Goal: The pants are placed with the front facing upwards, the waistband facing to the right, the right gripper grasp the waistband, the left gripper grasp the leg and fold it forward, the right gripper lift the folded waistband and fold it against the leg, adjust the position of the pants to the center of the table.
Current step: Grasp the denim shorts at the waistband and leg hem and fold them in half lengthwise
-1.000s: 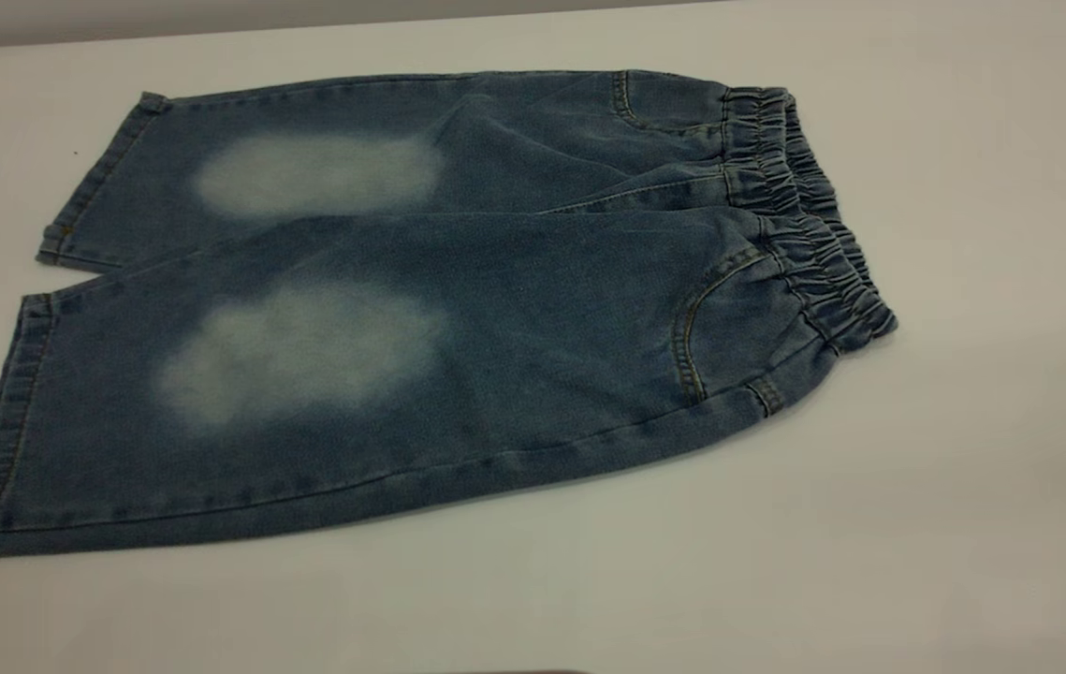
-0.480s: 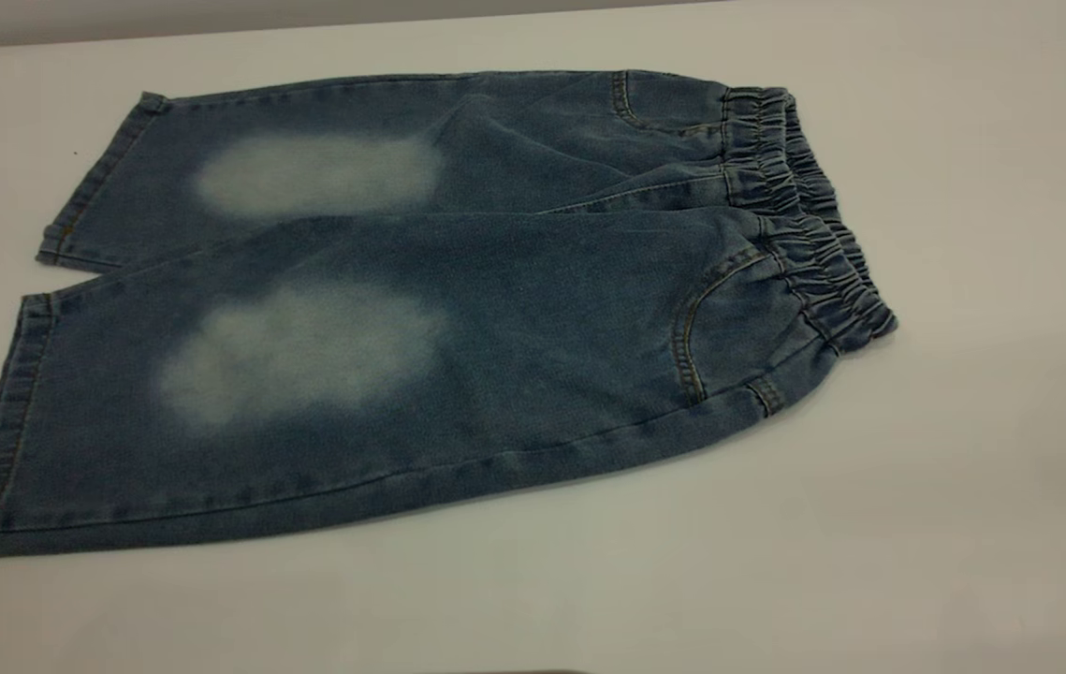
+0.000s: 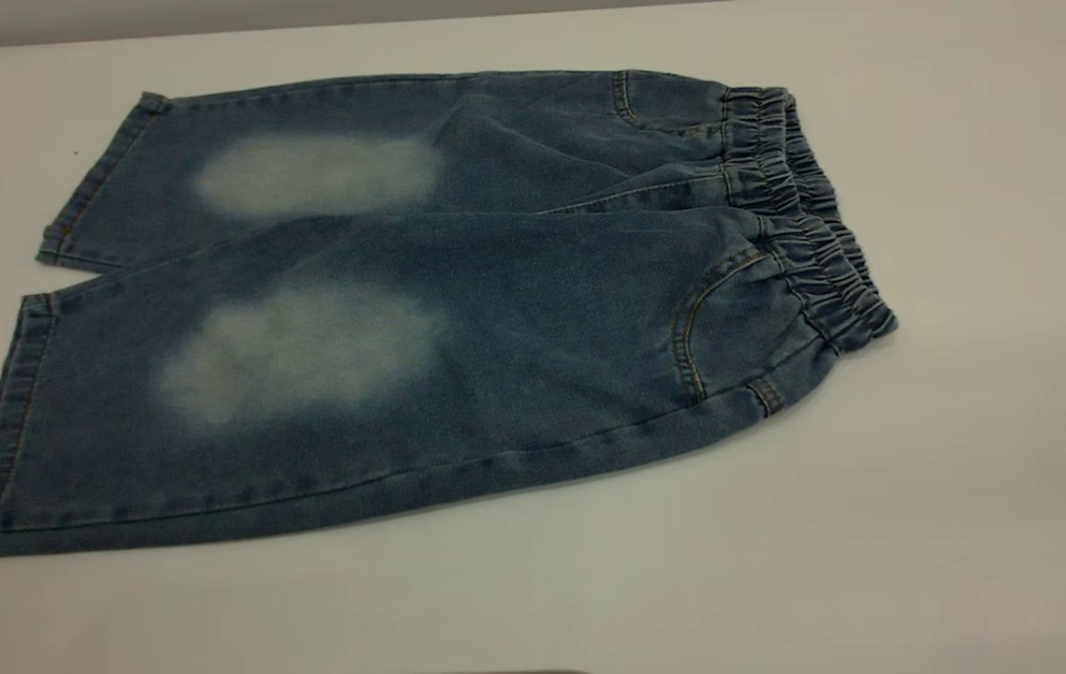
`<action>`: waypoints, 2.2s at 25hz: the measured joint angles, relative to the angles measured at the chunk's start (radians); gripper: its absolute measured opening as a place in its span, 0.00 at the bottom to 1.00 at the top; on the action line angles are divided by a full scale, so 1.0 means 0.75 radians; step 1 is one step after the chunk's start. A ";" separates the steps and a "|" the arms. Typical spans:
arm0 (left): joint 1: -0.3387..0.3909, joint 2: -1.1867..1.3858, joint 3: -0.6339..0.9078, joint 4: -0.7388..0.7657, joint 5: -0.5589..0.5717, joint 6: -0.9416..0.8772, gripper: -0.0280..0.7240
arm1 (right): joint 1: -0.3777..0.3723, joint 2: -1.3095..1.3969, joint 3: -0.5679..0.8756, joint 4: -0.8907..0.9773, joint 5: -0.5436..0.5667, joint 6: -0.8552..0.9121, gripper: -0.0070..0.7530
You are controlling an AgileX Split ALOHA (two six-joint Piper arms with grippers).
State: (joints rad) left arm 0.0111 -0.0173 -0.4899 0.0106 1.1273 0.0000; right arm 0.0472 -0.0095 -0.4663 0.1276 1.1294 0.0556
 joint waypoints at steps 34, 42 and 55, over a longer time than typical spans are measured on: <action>0.001 0.425 -0.156 -0.005 -0.133 0.026 0.55 | 0.000 0.438 -0.017 0.213 -0.234 0.050 0.63; 0.001 0.885 -0.243 -0.147 -0.397 0.146 0.60 | 0.000 0.950 -0.017 0.472 -0.487 -0.274 0.75; 0.001 1.418 -0.246 -0.480 -0.559 0.502 0.79 | 0.000 1.890 -0.028 1.687 -0.787 -1.393 0.75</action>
State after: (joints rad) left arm 0.0123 1.0462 -0.6742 -0.3496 0.7083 0.3767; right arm 0.0472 1.4077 -0.4873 1.3931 0.5390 -0.9889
